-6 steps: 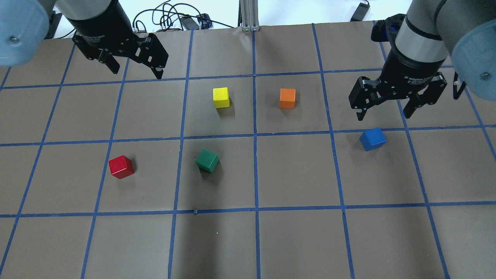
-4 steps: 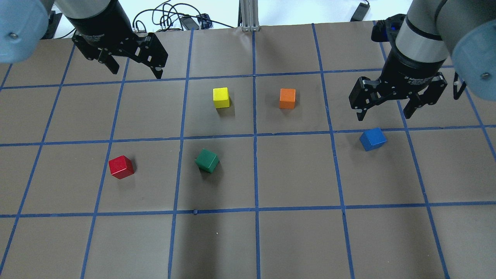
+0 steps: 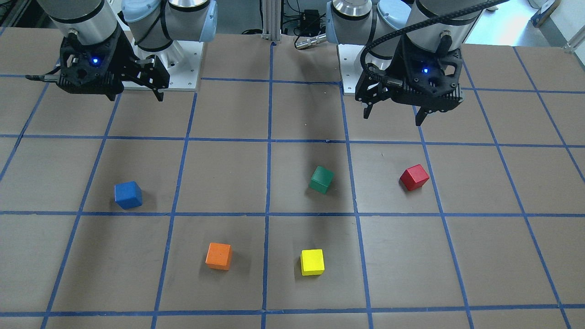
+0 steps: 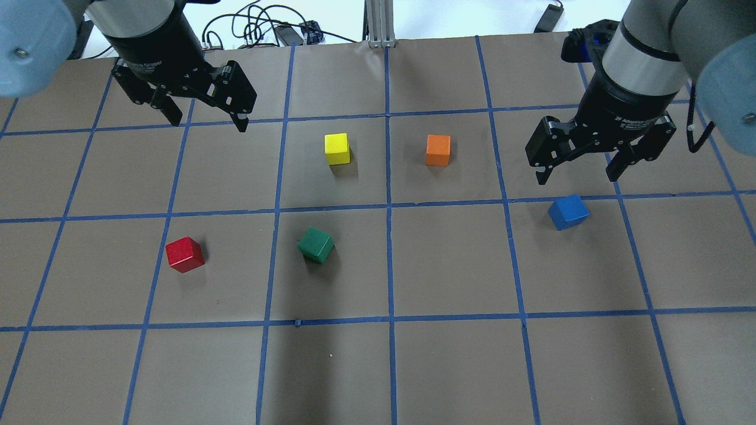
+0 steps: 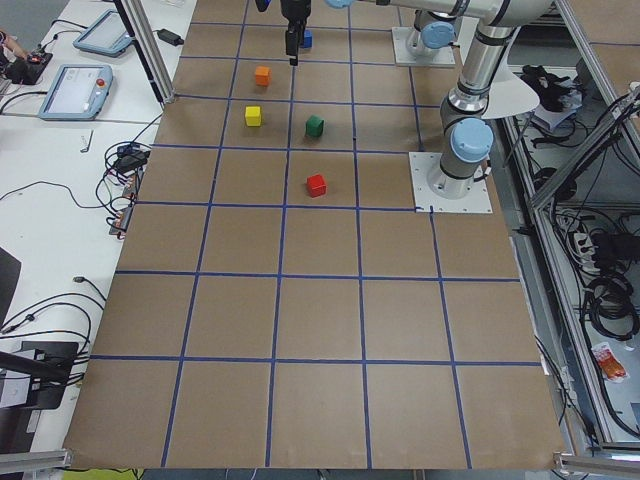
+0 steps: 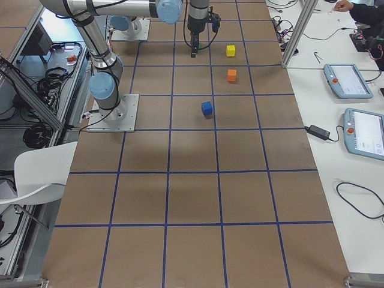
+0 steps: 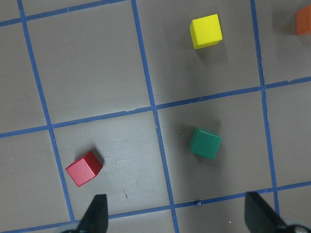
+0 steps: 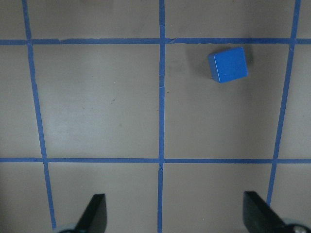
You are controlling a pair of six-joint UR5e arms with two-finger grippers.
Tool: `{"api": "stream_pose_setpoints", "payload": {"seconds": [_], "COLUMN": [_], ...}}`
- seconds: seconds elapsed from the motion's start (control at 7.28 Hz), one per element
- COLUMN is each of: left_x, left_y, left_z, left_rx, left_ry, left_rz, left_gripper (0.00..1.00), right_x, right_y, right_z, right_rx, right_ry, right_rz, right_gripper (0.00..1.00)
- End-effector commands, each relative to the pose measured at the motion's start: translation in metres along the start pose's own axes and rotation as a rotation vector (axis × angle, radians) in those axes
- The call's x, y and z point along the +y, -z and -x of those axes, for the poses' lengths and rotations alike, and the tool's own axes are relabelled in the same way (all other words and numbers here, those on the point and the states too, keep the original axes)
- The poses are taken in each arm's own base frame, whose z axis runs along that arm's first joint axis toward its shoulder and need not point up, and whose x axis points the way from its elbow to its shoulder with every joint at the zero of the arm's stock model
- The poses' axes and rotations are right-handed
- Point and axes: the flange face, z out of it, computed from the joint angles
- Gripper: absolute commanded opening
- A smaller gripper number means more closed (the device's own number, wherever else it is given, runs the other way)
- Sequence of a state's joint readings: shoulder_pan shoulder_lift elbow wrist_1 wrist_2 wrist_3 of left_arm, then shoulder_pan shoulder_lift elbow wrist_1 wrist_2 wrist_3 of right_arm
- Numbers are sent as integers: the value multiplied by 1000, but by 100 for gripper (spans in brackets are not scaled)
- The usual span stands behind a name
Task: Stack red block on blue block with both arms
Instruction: 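Move the left gripper down toward the red cube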
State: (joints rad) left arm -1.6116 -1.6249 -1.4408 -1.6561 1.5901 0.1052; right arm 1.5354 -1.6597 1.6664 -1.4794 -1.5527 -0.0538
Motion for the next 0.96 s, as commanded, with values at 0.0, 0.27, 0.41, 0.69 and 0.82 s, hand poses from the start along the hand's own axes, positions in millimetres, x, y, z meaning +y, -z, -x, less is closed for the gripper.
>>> {"api": "stream_pose_setpoints", "payload": {"seconds": [0.0, 0.27, 0.41, 0.69, 0.82], "left_x": [2, 16, 27, 55, 67], "left_y": [-39, -119, -158, -247, -280], "left_z": [59, 115, 139, 167, 166], "left_rx": [21, 44, 47, 36, 24], "left_ry": [102, 194, 189, 222, 230], "left_rz": [87, 160, 146, 97, 62], "left_gripper": [100, 100, 100, 100, 100], "right_x": [1, 1, 1, 1, 1], "right_y": [0, 0, 0, 0, 0], "right_z": [0, 0, 0, 0, 0], "right_rx": [-3, -3, -3, -3, 0], "right_ry": [5, 27, 32, 89, 90], "right_rz": [0, 0, 0, 0, 0], "right_gripper": [100, 100, 100, 100, 100]}}
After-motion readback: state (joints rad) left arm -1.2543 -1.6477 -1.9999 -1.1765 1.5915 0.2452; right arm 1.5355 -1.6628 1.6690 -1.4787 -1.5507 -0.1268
